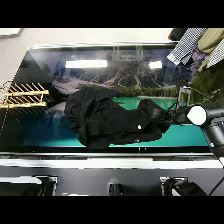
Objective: Fold the clothes and pants, and hang the long-sleeved shirts on hangers.
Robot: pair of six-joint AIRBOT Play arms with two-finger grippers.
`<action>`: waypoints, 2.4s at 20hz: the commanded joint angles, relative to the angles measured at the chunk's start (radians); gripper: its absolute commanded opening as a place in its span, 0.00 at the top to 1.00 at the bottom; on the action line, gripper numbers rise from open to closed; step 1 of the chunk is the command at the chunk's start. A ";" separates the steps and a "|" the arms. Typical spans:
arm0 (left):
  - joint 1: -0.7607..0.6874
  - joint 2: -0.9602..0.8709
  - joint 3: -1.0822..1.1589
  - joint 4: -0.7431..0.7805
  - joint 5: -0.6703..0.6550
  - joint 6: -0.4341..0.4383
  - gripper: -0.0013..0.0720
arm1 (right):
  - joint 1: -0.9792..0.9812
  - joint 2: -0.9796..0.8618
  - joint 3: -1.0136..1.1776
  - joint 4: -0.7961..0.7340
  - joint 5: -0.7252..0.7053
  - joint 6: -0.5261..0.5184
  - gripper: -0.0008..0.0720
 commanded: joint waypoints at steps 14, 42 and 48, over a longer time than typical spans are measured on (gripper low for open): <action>-0.048 -0.048 0.000 0.034 0.002 0.024 0.48 | 0.000 -0.001 0.000 -0.032 0.002 0.013 0.94; -0.230 0.266 0.342 -0.089 -0.022 -0.118 0.95 | 0.000 -0.001 0.001 -0.062 0.032 0.013 0.94; -0.537 0.392 0.256 -0.117 -0.192 -0.031 0.96 | 0.000 -0.001 0.001 -0.130 0.032 0.068 0.94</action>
